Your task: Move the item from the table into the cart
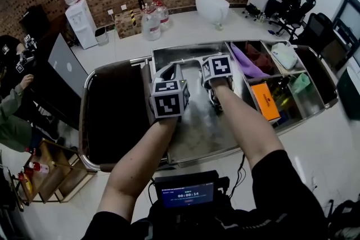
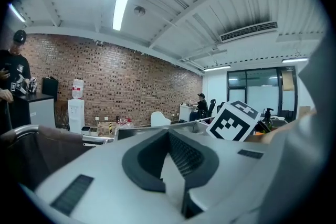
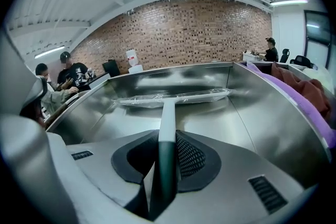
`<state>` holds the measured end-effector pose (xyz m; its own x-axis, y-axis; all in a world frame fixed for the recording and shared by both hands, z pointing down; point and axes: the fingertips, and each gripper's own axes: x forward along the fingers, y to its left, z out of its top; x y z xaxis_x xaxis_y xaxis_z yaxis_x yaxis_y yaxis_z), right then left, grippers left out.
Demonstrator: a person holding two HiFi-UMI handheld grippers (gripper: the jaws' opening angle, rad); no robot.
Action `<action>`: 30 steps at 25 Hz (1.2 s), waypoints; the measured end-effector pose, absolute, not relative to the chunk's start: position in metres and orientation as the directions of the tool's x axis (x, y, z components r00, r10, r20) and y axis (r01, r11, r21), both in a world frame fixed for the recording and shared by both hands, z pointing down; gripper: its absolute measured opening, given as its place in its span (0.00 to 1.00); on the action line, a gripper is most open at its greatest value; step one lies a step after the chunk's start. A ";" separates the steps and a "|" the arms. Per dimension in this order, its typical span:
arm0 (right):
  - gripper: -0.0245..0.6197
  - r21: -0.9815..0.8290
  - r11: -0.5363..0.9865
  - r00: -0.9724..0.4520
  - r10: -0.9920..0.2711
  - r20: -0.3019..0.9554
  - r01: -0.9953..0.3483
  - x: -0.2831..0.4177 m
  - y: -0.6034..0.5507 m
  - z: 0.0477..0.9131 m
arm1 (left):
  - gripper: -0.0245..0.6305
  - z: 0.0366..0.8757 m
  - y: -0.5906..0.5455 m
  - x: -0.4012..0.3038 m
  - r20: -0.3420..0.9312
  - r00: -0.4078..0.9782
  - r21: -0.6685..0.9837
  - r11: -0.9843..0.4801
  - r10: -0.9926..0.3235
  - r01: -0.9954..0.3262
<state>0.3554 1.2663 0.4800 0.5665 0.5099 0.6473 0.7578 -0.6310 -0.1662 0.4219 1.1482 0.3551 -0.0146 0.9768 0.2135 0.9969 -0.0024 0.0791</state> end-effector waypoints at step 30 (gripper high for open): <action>0.31 -0.121 -0.609 0.552 0.595 0.584 0.784 0.328 1.252 0.433 | 0.04 0.334 1.133 0.392 0.192 -0.055 0.079 0.040 0.980 0.996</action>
<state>0.3279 1.2519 0.4328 0.5520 0.5955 0.5837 0.7842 -0.6086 -0.1207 0.3915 1.1333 0.3344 -0.0547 0.9798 0.1924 0.9960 0.0400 0.0793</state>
